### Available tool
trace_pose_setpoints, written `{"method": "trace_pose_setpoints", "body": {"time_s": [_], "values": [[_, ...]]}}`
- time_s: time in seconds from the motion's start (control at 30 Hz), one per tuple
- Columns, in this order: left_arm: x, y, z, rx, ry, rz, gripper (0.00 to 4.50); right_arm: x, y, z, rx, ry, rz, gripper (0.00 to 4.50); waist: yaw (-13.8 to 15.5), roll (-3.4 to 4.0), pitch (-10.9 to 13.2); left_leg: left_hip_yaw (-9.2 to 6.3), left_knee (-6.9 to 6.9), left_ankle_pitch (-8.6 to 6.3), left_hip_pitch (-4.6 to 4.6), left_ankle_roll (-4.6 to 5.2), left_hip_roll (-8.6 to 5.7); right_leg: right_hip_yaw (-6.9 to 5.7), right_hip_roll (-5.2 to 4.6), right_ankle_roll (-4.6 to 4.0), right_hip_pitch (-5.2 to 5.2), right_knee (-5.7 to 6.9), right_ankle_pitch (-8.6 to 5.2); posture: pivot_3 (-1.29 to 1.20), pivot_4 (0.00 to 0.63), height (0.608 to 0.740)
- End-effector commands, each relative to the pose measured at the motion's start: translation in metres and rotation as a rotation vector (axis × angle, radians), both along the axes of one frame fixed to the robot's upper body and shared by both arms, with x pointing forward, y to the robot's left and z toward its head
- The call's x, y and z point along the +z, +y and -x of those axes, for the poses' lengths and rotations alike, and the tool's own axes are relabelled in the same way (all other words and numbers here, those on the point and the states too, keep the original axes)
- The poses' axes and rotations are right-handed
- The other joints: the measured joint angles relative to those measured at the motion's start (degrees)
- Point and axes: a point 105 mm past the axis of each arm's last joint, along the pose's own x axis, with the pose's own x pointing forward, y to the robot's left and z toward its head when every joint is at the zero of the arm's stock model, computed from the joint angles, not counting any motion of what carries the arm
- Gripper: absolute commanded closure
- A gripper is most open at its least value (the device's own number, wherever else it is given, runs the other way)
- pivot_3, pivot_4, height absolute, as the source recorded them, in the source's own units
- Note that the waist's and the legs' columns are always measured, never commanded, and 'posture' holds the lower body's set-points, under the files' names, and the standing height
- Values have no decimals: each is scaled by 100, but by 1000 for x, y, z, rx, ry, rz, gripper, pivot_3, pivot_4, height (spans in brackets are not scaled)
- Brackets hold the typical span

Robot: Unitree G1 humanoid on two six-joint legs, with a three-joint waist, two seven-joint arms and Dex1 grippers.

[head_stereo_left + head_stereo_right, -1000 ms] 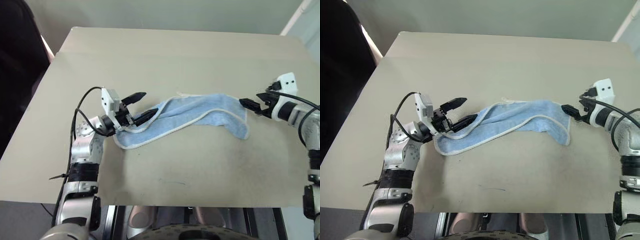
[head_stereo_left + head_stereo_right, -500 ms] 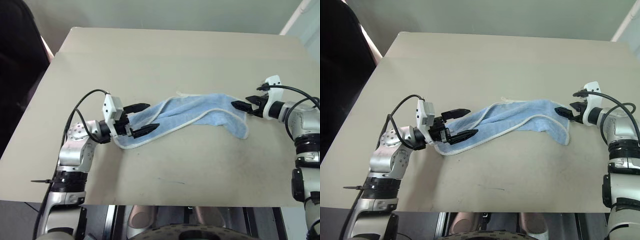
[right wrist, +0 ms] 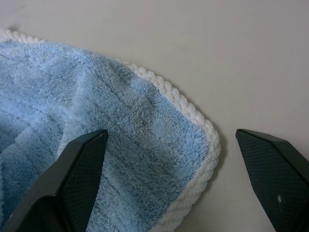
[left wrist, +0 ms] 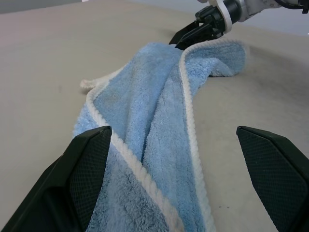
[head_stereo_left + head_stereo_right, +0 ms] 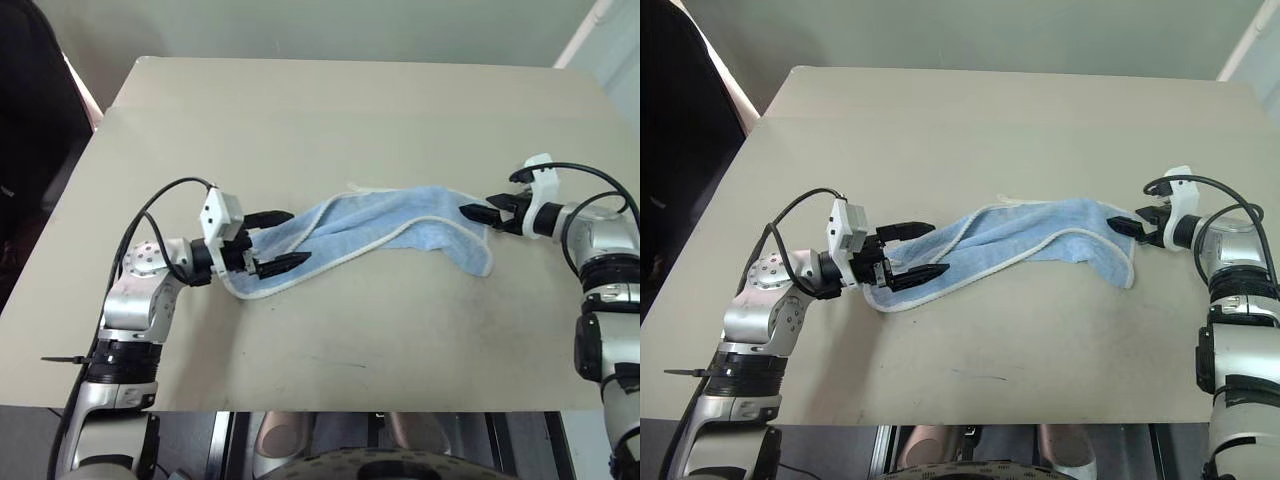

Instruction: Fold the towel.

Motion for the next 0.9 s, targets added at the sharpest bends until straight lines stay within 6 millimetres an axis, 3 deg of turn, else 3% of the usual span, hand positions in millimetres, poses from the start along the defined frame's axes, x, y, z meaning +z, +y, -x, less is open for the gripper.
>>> {"method": "trace_pose_setpoints", "body": {"time_s": [0.03,0.37,0.47,0.53,0.67,0.77,0.9], "values": [[18,3,1,-15,-58,50,0,-4,5,2,64,-1,27,920,-4,0,0,0,-3,0,2,-1,1,-1,0,-3,-1,4,-2,0,150,740],[28,-6,4,-29,-65,85,0,-3,10,0,107,-53,72,4463,-5,0,0,0,-19,-1,10,-7,4,-4,2,-15,-5,15,-9,0,150,740],[30,-7,4,-22,-70,81,0,1,7,-2,96,-82,96,4463,-5,0,0,1,-18,-1,12,-8,4,-4,1,-15,-1,15,-9,0,150,740],[32,-5,1,-1,-80,75,0,13,3,-3,102,-123,108,4463,-5,1,0,1,-17,-1,13,-8,4,-4,1,-15,-1,19,-9,0,150,740],[31,6,-9,73,-97,35,0,53,6,-2,154,-239,109,4463,-5,5,3,1,-16,3,12,-12,3,-4,1,-16,-6,29,-10,0,150,740],[22,13,-17,134,-73,-6,0,97,19,12,237,-373,119,4463,-6,5,3,1,-18,4,12,-15,3,-5,2,-23,-7,33,-15,0,150,740],[14,9,-15,117,-22,10,0,138,36,34,284,-490,142,4463,-7,4,3,0,-21,6,11,-34,4,-9,4,-25,-7,31,-27,0,150,740]]}}
